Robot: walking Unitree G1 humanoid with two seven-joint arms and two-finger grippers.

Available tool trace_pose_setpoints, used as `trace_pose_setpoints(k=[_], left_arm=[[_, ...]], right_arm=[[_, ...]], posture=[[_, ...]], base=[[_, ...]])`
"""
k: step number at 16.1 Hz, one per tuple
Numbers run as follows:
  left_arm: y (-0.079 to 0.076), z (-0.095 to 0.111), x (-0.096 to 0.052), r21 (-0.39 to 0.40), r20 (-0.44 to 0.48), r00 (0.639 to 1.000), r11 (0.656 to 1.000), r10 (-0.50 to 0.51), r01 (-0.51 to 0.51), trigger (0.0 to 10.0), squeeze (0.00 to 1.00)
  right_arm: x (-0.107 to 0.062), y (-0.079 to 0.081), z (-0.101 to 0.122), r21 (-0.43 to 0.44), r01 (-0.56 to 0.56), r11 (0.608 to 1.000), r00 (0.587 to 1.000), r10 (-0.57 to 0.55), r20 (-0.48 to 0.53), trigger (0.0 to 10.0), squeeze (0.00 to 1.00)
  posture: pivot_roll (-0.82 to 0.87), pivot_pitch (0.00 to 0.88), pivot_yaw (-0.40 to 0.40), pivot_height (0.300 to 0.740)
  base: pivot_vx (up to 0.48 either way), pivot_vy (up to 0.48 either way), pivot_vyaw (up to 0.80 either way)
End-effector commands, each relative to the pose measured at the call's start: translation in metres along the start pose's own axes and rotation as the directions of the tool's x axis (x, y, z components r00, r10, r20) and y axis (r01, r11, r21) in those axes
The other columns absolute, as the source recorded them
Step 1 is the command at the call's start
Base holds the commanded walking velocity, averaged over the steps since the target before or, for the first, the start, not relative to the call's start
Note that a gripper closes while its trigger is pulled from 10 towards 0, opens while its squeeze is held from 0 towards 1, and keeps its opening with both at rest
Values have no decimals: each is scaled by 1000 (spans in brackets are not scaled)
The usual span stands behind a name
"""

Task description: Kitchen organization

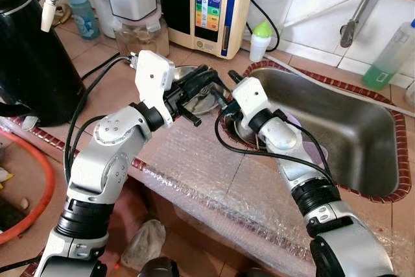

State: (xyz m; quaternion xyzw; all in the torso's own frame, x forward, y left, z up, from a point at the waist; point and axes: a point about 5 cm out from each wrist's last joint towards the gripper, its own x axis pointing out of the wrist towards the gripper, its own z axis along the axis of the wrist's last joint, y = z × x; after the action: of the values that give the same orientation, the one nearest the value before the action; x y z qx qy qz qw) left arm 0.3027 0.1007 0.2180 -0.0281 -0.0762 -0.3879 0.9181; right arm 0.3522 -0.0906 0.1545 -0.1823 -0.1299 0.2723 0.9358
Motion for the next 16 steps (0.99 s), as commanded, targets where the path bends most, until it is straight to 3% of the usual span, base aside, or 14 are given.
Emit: trace_pose_setpoints(k=[1, 8, 16], left_arm=[[-3, 3, -1, 25, 8, 1000, 1000, -15, 15, 0, 0], [-3, 1, -1, 28, 5, 1000, 1000, -13, 13, 0, 0], [-3, -2, -2, 48, -13, 1000, 999, -10, 11, 0, 0]], right_arm=[[2, -7, -1, 48, 31, 998, 1000, -31, -8, 0, 0], [2, -7, -6, 128, 35, 991, 999, -33, -20, 0, 0], [2, -9, -7, 135, 37, 990, 999, -34, -29, 0, 0]], posture=[[32, 2, 11, 740], [23, 4, 16, 740], [25, 9, 15, 740]], base=[[0, 0, 0], [0, 0, 0], [0, 0, 0]])
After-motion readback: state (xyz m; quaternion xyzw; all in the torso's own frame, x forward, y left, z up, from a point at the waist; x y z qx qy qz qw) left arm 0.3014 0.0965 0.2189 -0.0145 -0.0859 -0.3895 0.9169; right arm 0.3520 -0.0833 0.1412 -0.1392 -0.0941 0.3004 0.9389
